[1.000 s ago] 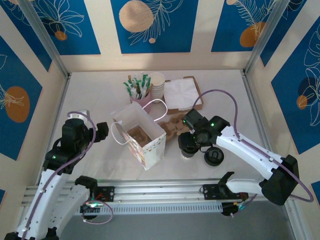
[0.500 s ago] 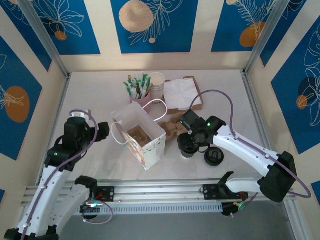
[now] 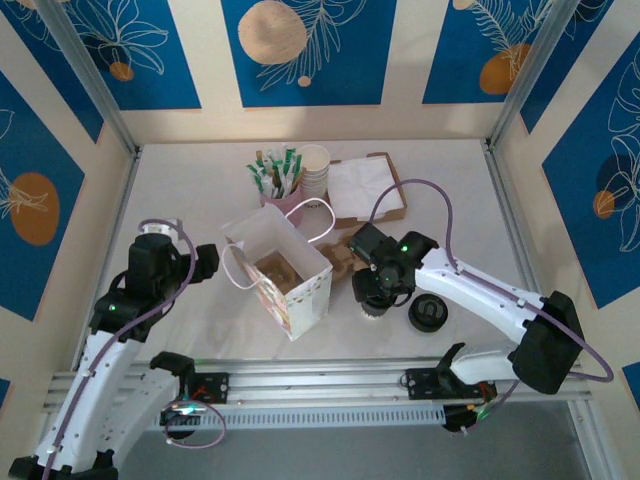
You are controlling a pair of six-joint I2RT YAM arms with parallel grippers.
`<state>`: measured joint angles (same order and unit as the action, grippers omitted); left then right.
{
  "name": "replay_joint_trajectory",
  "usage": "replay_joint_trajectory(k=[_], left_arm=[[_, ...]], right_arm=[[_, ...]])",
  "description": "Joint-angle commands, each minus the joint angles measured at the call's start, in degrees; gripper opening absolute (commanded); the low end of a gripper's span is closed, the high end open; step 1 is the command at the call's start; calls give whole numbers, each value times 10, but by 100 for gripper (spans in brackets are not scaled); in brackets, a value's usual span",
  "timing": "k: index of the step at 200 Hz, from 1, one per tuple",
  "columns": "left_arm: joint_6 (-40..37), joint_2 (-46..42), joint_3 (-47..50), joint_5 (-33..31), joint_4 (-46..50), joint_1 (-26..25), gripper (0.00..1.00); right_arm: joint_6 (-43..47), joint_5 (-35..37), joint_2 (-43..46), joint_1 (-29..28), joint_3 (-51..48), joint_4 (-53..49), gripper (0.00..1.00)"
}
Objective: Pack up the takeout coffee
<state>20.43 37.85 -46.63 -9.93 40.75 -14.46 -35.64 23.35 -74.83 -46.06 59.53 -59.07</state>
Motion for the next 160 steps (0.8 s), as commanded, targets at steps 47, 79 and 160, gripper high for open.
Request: replay_joint_trajectory(k=[47,79,160], left_arm=[[-6,-4,4,3,-4,8,91],[-6,-6,4,-1,-3,9,91],[-11,-12,2,-24,-2,13,91]], right_arm=[[-21,15,-6,-9,19,-31,69],[-22,14,32,-7,32,-32,69],[15,44,132,-3,196,-140,67]])
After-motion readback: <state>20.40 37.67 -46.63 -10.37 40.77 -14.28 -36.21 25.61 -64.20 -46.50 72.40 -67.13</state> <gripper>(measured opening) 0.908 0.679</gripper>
